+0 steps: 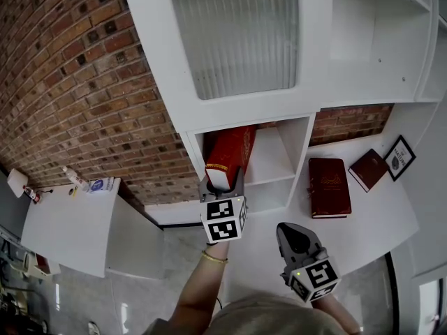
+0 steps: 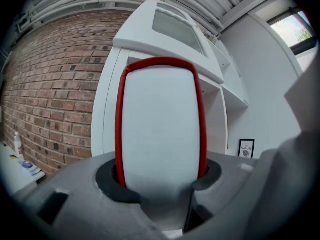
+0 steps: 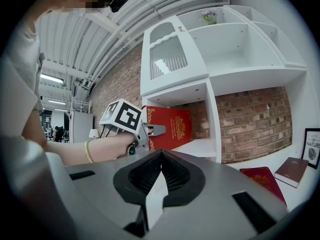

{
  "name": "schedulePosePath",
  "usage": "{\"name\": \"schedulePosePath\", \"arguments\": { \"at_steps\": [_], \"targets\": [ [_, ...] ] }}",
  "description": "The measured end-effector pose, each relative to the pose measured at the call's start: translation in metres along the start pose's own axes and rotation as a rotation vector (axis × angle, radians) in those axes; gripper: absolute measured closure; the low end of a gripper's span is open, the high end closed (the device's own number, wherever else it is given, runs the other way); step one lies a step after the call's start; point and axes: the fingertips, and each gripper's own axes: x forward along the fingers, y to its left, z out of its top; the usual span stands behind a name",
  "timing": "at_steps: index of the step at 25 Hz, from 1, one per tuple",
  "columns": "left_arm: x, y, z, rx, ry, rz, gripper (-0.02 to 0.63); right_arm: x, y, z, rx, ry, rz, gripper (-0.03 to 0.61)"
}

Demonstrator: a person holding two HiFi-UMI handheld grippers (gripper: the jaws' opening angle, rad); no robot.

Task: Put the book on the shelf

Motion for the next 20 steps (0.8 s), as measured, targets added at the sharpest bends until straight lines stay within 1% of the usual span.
{"name": "schedulePosePath", "arguments": {
  "at_steps": [12, 20],
  "targets": [
    [0.023, -0.002, 0.000, 0.011, 0.010, 0.016, 0.377, -0.003, -0.003, -0.001, 0.005, -0.007, -0.024, 0.572],
    [0.033, -0.002, 0.000, -0.003, 0.011, 0.033, 0.377, -0.006, -0.007, -0.003, 0.006, -0.008, -0.041, 0.572]
  ]
}}
